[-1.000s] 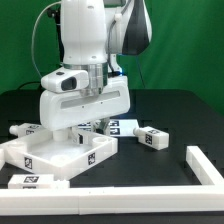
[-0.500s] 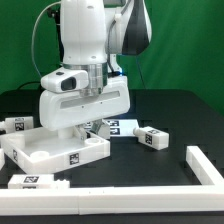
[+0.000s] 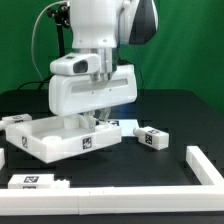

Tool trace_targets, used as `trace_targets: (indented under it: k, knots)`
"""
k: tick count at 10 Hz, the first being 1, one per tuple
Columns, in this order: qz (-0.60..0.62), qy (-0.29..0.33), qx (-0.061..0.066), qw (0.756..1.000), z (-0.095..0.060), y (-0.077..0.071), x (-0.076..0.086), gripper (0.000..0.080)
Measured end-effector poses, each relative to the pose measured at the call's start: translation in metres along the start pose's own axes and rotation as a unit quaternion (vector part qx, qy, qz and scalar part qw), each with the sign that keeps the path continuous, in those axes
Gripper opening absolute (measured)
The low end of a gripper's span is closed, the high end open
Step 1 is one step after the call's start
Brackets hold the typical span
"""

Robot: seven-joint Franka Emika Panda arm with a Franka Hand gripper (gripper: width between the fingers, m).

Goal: Assemble one leg

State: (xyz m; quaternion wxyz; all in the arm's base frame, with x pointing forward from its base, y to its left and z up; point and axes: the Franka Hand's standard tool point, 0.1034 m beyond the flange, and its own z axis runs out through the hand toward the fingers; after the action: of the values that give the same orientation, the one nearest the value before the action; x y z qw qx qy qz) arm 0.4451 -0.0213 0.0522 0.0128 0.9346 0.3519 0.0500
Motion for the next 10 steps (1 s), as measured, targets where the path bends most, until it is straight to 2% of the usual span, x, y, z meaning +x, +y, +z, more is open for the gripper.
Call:
trace_targets:
  k: [1, 2, 5, 6, 7, 9, 10]
  knots:
    - [-0.043, 0.007, -0.007, 0.999, -0.011, -0.002, 0.010, 0.0057]
    - [-0.040, -0.005, 0.007, 0.999, -0.010, -0.008, 0.009, 0.0057]
    - [-0.038, -0.008, 0.009, 0.999, -0.007, -0.008, 0.006, 0.0057]
    - [-0.051, -0.007, 0.008, 0.999, -0.007, -0.011, 0.010, 0.0057]
    - [-0.092, 0.001, 0.004, 0.996, -0.008, -0.019, 0.026, 0.0057]
    - [-0.156, 0.005, 0.015, 0.988, -0.002, -0.029, 0.054, 0.0057]
    - [-0.140, 0.015, 0.009, 0.990, -0.003, -0.043, 0.064, 0.0057]
